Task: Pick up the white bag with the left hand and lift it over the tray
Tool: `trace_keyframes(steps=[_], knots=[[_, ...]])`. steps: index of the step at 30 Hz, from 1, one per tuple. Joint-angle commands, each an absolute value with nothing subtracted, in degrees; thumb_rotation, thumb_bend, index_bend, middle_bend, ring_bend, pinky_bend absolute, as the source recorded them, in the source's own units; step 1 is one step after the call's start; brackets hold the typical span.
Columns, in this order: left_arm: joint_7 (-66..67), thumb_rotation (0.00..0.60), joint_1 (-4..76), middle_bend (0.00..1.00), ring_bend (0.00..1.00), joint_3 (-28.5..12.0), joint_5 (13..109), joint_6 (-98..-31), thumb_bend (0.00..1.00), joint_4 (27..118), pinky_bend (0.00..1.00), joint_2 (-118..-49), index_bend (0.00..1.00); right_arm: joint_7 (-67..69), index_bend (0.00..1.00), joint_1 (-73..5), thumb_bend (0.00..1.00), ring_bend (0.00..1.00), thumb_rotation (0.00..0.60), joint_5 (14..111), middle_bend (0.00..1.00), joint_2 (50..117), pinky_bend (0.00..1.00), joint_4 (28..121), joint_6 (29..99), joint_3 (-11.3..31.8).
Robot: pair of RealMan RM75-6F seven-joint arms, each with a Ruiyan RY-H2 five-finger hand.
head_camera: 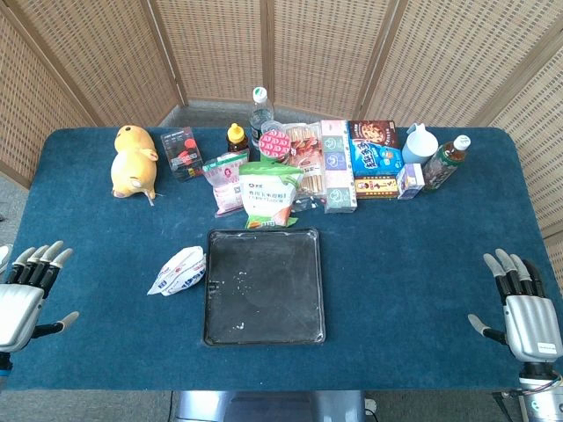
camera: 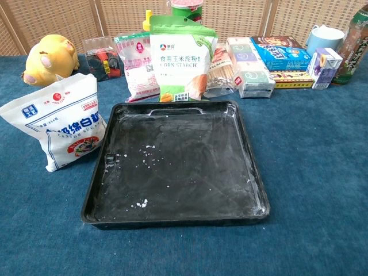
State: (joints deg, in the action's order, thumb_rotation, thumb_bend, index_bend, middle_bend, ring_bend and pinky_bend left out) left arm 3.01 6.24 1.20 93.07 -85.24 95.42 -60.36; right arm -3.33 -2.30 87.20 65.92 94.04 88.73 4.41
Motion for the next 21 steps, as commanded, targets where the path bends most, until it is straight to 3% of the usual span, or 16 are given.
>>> trace_keyframes(steps=[1, 7, 12, 17, 21], knots=[[3.07, 0.6, 6.23, 0.0, 0.0, 1.24, 93.09, -85.2, 0.01, 95.47, 0.02, -60.38, 0.0, -3.42, 0.0, -2.31, 0.0, 0.01, 0.599, 87.17, 0.0, 65.96, 0.02, 94.04, 88.69, 4.4], [3.08, 0.6, 6.64, 0.0, 0.0, 1.96, 92.92, -83.29, 0.01, 95.63, 0.02, -60.75, 0.0, -3.18, 0.0, -2.25, 0.0, 0.01, 0.599, 87.42, 0.0, 65.86, 0.02, 94.64, 88.87, 4.34], [0.33, 0.6, 8.9, 0.0, 0.0, 1.42, 89.52, -77.53, 0.01, 95.84, 0.02, -64.13, 0.0, -2.9, 0.0, -2.22, 0.0, 0.01, 0.599, 87.44, 0.0, 65.68, 0.02, 95.06, 88.9, 4.34], [-3.27, 0.6, 12.36, 0.0, 0.0, -0.29, 84.88, -70.34, 0.01, 92.25, 0.02, -71.97, 0.0, -2.1, 0.0, -2.3, 0.0, 0.01, 0.6, 86.86, 0.0, 65.38, 0.02, 94.96, 88.49, 4.52], [-2.99, 0.6, 13.36, 0.0, 0.0, -1.61, 83.34, -69.71, 0.01, 88.08, 0.02, -78.92, 0.0, -1.24, 0.0, -2.29, 0.0, 0.01, 0.599, 86.65, 0.0, 65.05, 0.02, 94.92, 88.41, 4.63]])
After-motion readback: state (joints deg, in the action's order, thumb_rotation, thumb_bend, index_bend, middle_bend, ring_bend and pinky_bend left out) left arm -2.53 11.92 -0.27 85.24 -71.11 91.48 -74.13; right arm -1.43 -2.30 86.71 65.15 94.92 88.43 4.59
